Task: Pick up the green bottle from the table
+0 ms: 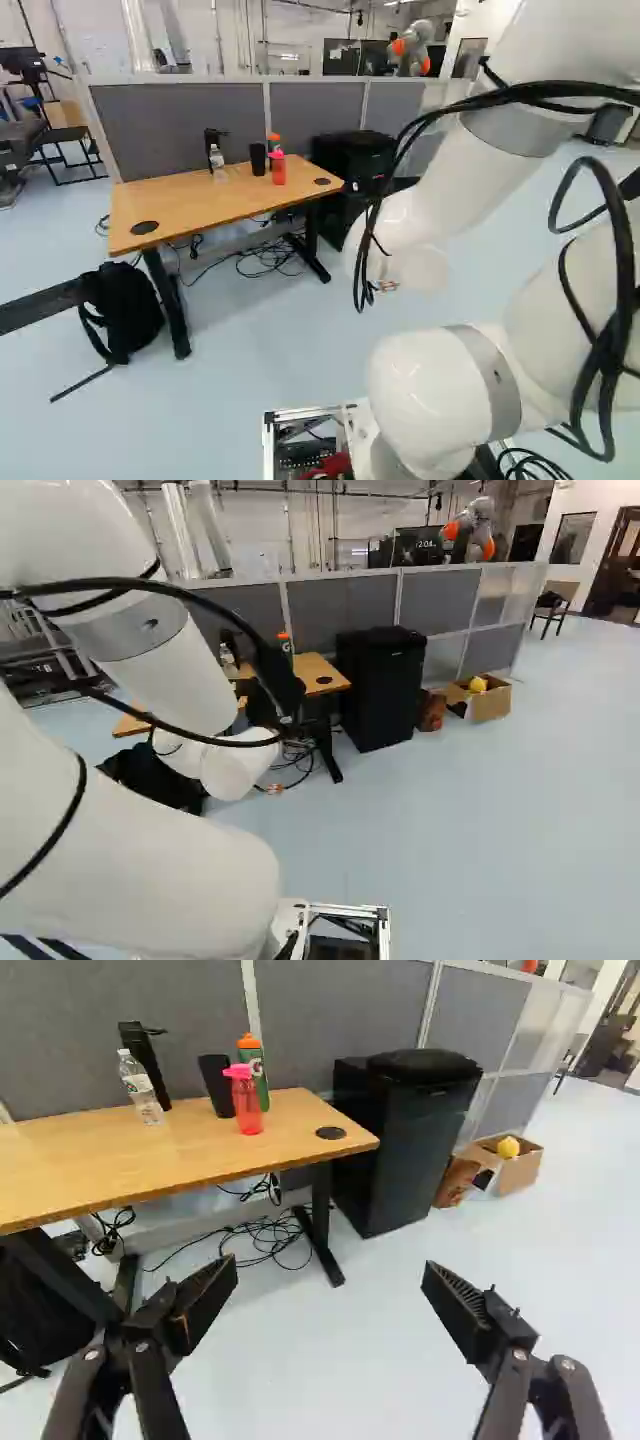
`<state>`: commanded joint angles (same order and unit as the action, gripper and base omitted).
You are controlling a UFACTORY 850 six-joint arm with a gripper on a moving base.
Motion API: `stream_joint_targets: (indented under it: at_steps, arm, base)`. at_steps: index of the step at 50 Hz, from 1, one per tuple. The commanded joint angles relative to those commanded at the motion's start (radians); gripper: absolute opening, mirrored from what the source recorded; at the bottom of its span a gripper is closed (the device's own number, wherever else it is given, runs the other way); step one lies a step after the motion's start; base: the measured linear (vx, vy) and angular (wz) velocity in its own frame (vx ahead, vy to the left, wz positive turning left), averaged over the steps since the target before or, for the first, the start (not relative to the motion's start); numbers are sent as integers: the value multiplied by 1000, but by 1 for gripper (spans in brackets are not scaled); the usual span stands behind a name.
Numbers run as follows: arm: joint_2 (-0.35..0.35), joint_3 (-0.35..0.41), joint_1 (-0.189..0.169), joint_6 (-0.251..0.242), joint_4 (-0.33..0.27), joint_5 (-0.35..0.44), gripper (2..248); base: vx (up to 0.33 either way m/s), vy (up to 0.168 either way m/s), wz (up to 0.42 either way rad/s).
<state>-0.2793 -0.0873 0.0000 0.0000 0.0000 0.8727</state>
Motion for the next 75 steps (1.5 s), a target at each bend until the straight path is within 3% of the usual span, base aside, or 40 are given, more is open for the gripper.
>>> stream_joint_targets:
  at_steps: [75]
  arm:
    - [0,0,0,0,0,0,247]
  base:
    - [0,0,0]
